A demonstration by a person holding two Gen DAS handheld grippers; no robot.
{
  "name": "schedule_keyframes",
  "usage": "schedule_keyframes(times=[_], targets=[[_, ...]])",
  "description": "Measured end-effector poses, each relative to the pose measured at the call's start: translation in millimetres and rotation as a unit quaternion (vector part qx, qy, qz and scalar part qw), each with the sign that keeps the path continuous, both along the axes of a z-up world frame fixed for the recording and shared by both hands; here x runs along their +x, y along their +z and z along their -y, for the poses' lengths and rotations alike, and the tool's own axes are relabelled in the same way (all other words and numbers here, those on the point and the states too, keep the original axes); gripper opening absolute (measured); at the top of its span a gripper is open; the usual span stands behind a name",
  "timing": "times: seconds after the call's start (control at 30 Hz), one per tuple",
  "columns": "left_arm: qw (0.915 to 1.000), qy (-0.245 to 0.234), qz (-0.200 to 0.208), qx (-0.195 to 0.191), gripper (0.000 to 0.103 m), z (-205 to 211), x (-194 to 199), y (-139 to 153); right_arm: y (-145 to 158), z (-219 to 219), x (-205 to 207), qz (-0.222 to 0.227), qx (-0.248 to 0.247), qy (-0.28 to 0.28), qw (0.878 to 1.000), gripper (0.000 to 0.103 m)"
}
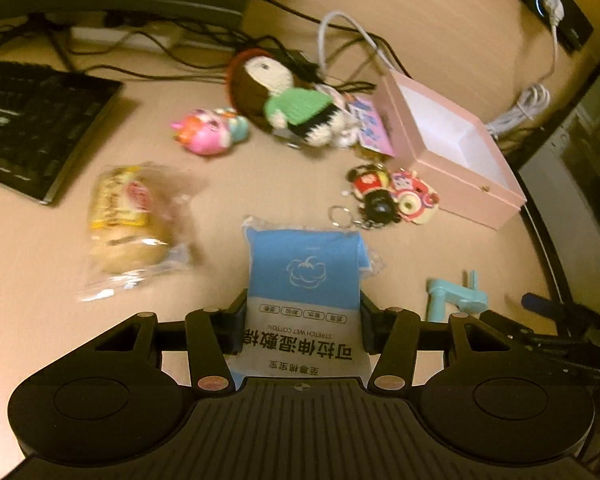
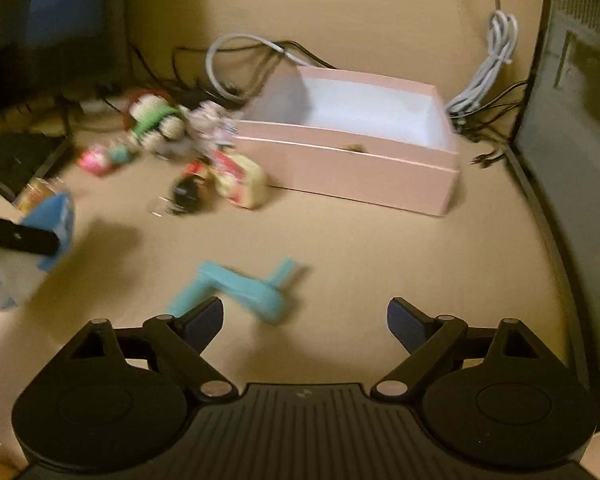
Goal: Organize objects
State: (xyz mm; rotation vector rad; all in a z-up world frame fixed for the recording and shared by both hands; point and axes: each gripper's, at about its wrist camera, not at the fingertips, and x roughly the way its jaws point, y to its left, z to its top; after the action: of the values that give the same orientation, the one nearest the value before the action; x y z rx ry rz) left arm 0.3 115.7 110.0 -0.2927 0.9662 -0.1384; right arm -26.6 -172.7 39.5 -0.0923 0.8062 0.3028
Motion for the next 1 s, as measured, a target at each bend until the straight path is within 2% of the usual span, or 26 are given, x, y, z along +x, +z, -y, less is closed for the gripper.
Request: schedule_keyframes(times=[0.13,0.2,0.3,0.37,0.47,0.53,0.6,0.67,0.7,0.77,0.87,1.0], targets=[[0.9999,0.007,0.007,0.006,0.056,-12.6,-10.3,11.3,-5.8,-21.9,-4.2,0.007,-0.001,0.019,1.000,0.090],[0.9999,0.013,0.003,0.009,0.056,-16.4,-14.0,11.4,-8.9,-29.1,3.7,-0.002,-0.002,0.008,1.000,0.090],[0.9998,0.020,-0.009,0.006,0.056,-18.7,-16.4,6.4,-11.0,-37.2,12.1,-0.019,0.024,-0.023,0.999,0.091],[0.9997,0.019,-0.012,0.005,0.056,-19.3,-17.3,4.4,-15.1,-49.3,15.3,-0.016,0.011,-0.035,0.999,0.091],[0.9998,0.013,-0.007,0.012,0.056,-17.6,-17.6,6.3,-23.7,-59.1,18.5,-0.015,-0.023,-0.036,0.999,0.075],[0.9999,0.004,-0.001,0.012,0.056,-14.7,-16.1,9.1,-21.9,-54.9,16.1,-0.013,-0.021,-0.033,0.999,0.072],[0.9999,-0.012,0.007,0.005,0.056,-7.7,-11.4,13.8,-14.3,-48.5,7.9,-0.003,-0.025,-0.022,0.999,0.064],[0.9990,-0.034,0.023,-0.016,0.056,2.7,-1.1,24.3,-2.1,-38.8,-2.0,0.005,-0.025,-0.010,1.000,0.026],[0.9979,-0.047,0.036,-0.027,0.056,10.6,7.0,32.7,4.7,-31.9,-6.5,0.003,-0.022,-0.005,1.000,0.021],[0.9942,-0.071,0.074,-0.032,0.056,30.7,26.7,52.9,15.1,-18.9,-13.8,0.018,-0.025,-0.006,1.000,0.020],[0.9897,-0.081,0.117,-0.018,0.056,61.5,56.0,75.1,19.9,4.6,-20.0,0.029,-0.017,-0.021,0.999,0.020],[0.9887,-0.083,0.124,-0.018,0.056,85.1,70.4,81.6,14.6,31.2,-27.5,0.022,-0.003,-0.047,0.999,0.021]])
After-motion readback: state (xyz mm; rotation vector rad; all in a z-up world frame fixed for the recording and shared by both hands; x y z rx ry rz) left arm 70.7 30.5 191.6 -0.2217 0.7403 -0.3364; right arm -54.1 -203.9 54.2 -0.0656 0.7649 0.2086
